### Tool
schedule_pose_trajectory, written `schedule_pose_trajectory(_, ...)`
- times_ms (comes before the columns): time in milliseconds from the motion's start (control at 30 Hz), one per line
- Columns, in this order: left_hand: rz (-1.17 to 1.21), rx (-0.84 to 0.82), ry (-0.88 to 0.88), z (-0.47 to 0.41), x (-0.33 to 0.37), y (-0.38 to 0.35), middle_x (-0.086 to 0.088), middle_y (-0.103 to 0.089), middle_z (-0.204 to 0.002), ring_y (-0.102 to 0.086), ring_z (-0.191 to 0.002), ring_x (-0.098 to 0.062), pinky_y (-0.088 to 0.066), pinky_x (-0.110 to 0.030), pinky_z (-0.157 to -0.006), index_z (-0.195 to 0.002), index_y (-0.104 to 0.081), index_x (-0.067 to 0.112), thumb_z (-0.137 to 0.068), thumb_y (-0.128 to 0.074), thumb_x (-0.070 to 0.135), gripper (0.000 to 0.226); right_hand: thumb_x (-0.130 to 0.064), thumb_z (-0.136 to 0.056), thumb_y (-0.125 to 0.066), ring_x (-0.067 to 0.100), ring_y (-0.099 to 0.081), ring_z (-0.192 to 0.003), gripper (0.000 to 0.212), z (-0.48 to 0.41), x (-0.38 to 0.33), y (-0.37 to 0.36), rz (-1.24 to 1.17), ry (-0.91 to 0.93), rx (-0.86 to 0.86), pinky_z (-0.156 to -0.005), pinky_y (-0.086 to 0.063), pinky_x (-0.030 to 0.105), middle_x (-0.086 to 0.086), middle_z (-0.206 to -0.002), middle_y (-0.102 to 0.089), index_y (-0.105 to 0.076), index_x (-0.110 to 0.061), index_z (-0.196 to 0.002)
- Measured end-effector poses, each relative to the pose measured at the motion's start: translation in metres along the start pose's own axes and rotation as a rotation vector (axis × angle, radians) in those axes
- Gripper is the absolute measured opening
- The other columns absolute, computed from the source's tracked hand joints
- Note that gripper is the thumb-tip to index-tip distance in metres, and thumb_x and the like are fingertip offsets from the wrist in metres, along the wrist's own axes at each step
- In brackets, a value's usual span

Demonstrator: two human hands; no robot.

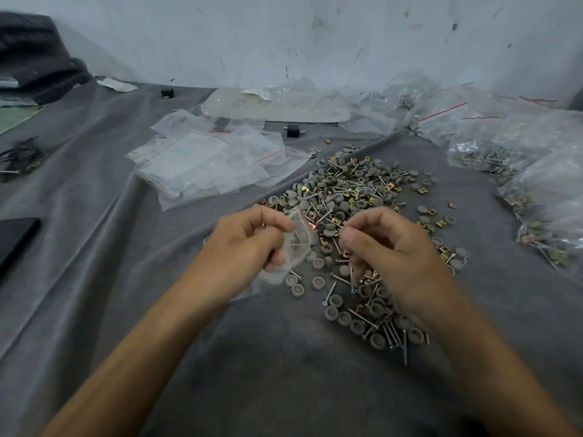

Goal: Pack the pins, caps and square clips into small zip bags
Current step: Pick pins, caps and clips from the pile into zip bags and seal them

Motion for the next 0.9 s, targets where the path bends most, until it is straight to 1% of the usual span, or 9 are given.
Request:
schedule_pose_trajectory(100,-0.09,-0.074,-0.025,0.005,0.001,-0.016,0.0,-0.064,-0.057,-0.053,-0.056,-0.01,-0.046,-0.019,-0.057,-0.095,-0.07,0.018,-0.094,-0.053,-0.002,0.027,-0.025,-0.081,-0.074,0.013,-0.061,-0.061,0.015,0.0,0.004,-0.007,-0.324,-0.131,0.006,-0.054,-0.055,0.027,0.007,-0.076,-0.069,-0.07,-0.016,-0.092)
schedule_pose_trajectory(167,-0.122,-0.091,-0.023,0.005,-0.001,-0.02,0.001,-0.065,-0.057,-0.052,-0.057,-0.013,-0.045,-0.026,-0.06,-0.096,-0.07,0.02,-0.094,-0.054,-0.001,0.026,-0.022,-0.081,-0.072,0.015,-0.064,-0.064,0.019,0.001,0.006,-0.011,-0.407,-0.174,-0.011,-0.057,-0.056,0.026,0.008,-0.078,-0.071,-0.068,-0.013,-0.096)
schedule_pose_trajectory(267,-0.154,-0.105,-0.022,0.006,-0.003,-0.025,0.001,-0.066,-0.058,-0.051,-0.06,-0.018,-0.043,-0.036,-0.064,-0.096,-0.069,0.024,-0.094,-0.056,0.004,0.024,-0.017,-0.087,-0.069,0.021,-0.071,-0.072,0.018,0.002,0.006,-0.014,-0.405,-0.17,-0.015,-0.06,-0.058,0.026,0.013,-0.086,-0.074,-0.064,-0.008,-0.102)
schedule_pose_trajectory(367,-0.147,-0.124,-0.028,0.008,-0.004,-0.03,0.0,-0.066,-0.058,-0.052,-0.061,-0.021,-0.044,-0.039,-0.065,-0.099,-0.069,0.027,-0.085,-0.054,0.019,0.021,-0.02,-0.086,-0.068,0.027,-0.075,-0.084,0.018,0.004,0.003,-0.017,-0.388,-0.158,-0.043,-0.062,-0.059,0.027,0.015,-0.098,-0.076,-0.064,-0.01,-0.101)
schedule_pose_trajectory(467,-0.169,-0.126,-0.049,0.007,-0.004,-0.029,0.002,-0.066,-0.058,-0.052,-0.059,-0.017,-0.044,-0.039,-0.064,-0.106,-0.068,0.028,-0.093,-0.056,0.012,0.023,-0.023,-0.087,-0.068,0.031,-0.075,-0.092,0.017,0.005,0.003,-0.019,-0.406,-0.173,-0.086,-0.062,-0.059,0.027,0.015,-0.107,-0.076,-0.063,-0.013,-0.1)
schedule_pose_trajectory(533,-0.182,-0.108,-0.066,0.006,-0.004,-0.025,0.002,-0.065,-0.058,-0.051,-0.058,-0.015,-0.043,-0.038,-0.063,-0.108,-0.067,0.028,-0.097,-0.055,0.005,0.028,-0.024,-0.087,-0.068,0.031,-0.075,-0.094,0.02,0.005,0.003,-0.018,-0.436,-0.189,-0.096,-0.06,-0.059,0.027,0.014,-0.11,-0.075,-0.063,-0.012,-0.102)
schedule_pose_trajectory(633,-0.206,-0.081,-0.095,0.005,-0.003,-0.023,0.004,-0.065,-0.058,-0.051,-0.057,-0.012,-0.044,-0.036,-0.062,-0.108,-0.068,0.03,-0.097,-0.055,0.004,0.031,-0.026,-0.084,-0.069,0.032,-0.074,-0.098,0.024,0.005,0.002,-0.018,-0.511,-0.225,-0.106,-0.061,-0.06,0.027,0.015,-0.112,-0.075,-0.062,-0.012,-0.102)
schedule_pose_trajectory(767,-0.269,-0.108,-0.142,0.007,-0.004,-0.027,0.006,-0.068,-0.061,-0.051,-0.052,-0.002,-0.043,-0.023,-0.054,-0.114,-0.069,0.034,-0.098,-0.057,0.012,0.029,-0.024,-0.086,-0.067,0.031,-0.073,-0.103,0.022,0.006,0.002,-0.022,-0.583,-0.262,-0.172,-0.067,-0.06,0.029,0.018,-0.116,-0.073,-0.062,-0.012,-0.104)
schedule_pose_trajectory(900,-0.295,-0.092,-0.172,0.006,-0.005,-0.025,0.008,-0.072,-0.065,-0.05,-0.049,0.003,-0.038,-0.013,-0.05,-0.113,-0.068,0.034,-0.099,-0.062,0.018,0.022,-0.025,-0.087,-0.067,0.029,-0.072,-0.104,0.017,0.008,0.003,-0.024,-0.527,-0.271,-0.196,-0.069,-0.06,0.028,0.018,-0.114,-0.074,-0.065,-0.014,-0.101)
Point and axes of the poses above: each hand's wrist, its own z-axis away from the middle knuckle, its own y-axis out of the back of the hand, x = y × z, the point moved 6 cm from there along -z, towards the middle knuckle
